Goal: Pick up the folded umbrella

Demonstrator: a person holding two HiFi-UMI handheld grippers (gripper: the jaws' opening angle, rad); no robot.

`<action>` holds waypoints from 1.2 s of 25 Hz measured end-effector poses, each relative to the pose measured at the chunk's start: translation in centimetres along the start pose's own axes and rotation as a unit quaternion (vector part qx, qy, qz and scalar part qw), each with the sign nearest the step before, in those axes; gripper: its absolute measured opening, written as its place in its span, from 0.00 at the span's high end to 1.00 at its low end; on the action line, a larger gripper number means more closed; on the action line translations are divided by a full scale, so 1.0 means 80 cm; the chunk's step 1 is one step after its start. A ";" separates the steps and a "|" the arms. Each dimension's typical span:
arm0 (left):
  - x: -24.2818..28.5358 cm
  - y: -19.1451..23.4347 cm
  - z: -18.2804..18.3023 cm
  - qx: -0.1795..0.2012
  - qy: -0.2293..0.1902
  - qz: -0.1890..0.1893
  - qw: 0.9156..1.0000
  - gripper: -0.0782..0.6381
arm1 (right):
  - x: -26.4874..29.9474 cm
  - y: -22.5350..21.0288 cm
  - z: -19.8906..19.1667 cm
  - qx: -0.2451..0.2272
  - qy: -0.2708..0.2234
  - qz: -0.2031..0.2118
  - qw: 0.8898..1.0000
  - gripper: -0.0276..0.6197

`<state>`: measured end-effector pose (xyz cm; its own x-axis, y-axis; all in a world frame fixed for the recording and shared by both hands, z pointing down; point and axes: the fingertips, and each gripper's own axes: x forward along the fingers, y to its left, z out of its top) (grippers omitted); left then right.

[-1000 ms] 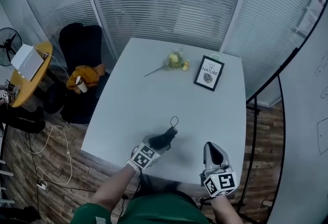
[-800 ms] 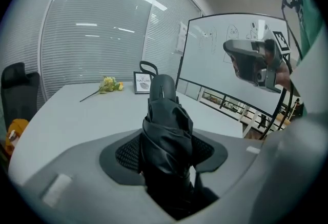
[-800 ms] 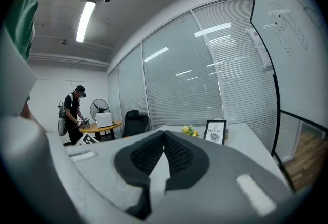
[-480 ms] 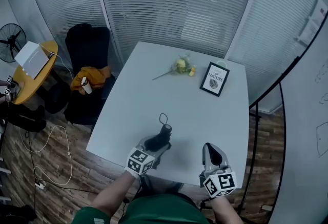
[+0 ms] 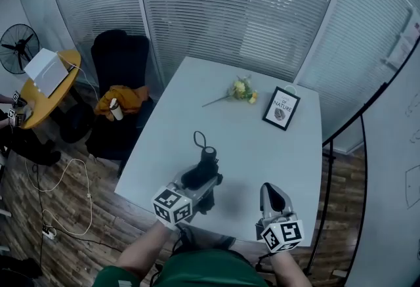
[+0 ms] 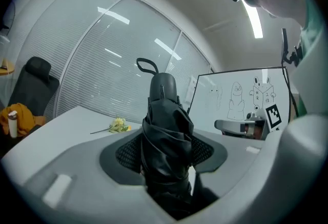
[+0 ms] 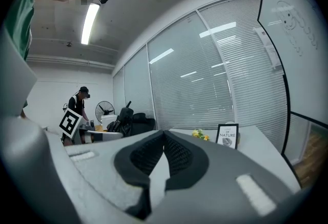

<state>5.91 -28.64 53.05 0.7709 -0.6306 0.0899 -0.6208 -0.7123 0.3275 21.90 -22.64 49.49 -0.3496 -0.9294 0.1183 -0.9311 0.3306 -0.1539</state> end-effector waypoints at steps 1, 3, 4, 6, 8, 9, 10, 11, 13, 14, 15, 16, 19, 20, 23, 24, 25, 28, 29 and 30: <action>-0.003 0.001 0.009 0.000 -0.007 0.001 1.000 0.55 | 0.003 0.001 0.002 -0.001 -0.001 0.001 1.000 0.95; -0.010 0.002 0.027 0.003 -0.020 0.004 1.000 0.55 | 0.009 0.003 0.007 -0.004 -0.003 0.005 1.000 0.95; -0.014 0.003 0.036 0.004 -0.026 0.006 1.000 0.55 | 0.012 0.005 0.010 -0.005 -0.005 0.006 1.000 0.95; -0.022 0.004 0.052 0.008 -0.039 0.009 0.999 0.55 | 0.016 0.010 0.014 -0.008 -0.008 0.009 1.000 0.95; -0.031 0.007 0.067 0.013 -0.050 0.014 0.999 0.55 | 0.020 0.015 0.019 -0.010 -0.012 0.012 1.000 0.95; -0.035 0.009 0.074 0.015 -0.056 0.017 0.998 0.55 | 0.022 0.016 0.022 -0.012 -0.015 0.014 1.000 0.95; -0.038 0.011 0.081 0.017 -0.060 0.020 0.998 0.55 | 0.025 0.017 0.025 -0.013 -0.017 0.015 1.000 0.95; -0.041 0.013 0.089 0.019 -0.065 0.023 0.997 0.55 | 0.027 0.018 0.029 -0.014 -0.020 0.015 1.000 0.95; -0.047 0.016 0.101 0.022 -0.071 0.026 0.997 0.55 | 0.031 0.020 0.037 -0.018 -0.024 0.016 0.999 0.95; -0.050 0.017 0.105 0.022 -0.073 0.027 0.997 0.55 | 0.031 0.022 0.041 -0.019 -0.027 0.017 0.999 0.95; -0.052 0.018 0.109 0.021 -0.075 0.029 0.997 0.55 | 0.031 0.023 0.045 -0.021 -0.030 0.017 0.999 0.95; -0.055 0.019 0.112 0.021 -0.077 0.031 0.996 0.55 | 0.031 0.024 0.049 -0.023 -0.033 0.017 0.999 0.95; -0.060 0.022 0.123 0.020 -0.085 0.038 0.995 0.55 | 0.034 0.023 0.059 -0.027 -0.040 0.018 0.999 0.95; -0.061 0.023 0.126 0.019 -0.088 0.038 0.995 0.55 | 0.035 0.022 0.061 -0.029 -0.041 0.018 0.999 0.95; -0.067 0.023 0.138 0.018 -0.094 0.036 0.995 0.55 | 0.036 0.022 0.067 -0.033 -0.045 0.018 0.998 0.95; -0.069 0.023 0.143 0.020 -0.095 0.037 0.995 0.55 | 0.036 0.022 0.070 -0.034 -0.047 0.018 0.998 0.95; -0.071 0.024 0.149 0.022 -0.098 0.038 0.994 0.55 | 0.036 0.021 0.073 -0.036 -0.048 0.017 0.998 0.95; -0.076 0.027 0.167 0.020 -0.108 0.040 0.993 0.55 | 0.037 0.018 0.082 -0.040 -0.053 0.015 0.998 0.95; -0.077 0.029 0.171 0.015 -0.110 0.041 0.993 0.55 | 0.037 0.017 0.084 -0.041 -0.055 0.013 0.998 0.95; -0.078 0.030 0.174 0.011 -0.111 0.042 0.993 0.55 | 0.036 0.016 0.085 -0.042 -0.056 0.012 0.997 0.95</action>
<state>-2.36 -30.69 40.15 0.6679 -0.7383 -0.0940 -0.6859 -0.6596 0.3072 20.44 -26.06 42.94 -0.3618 -0.9322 0.0045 -0.9299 0.3606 -0.0725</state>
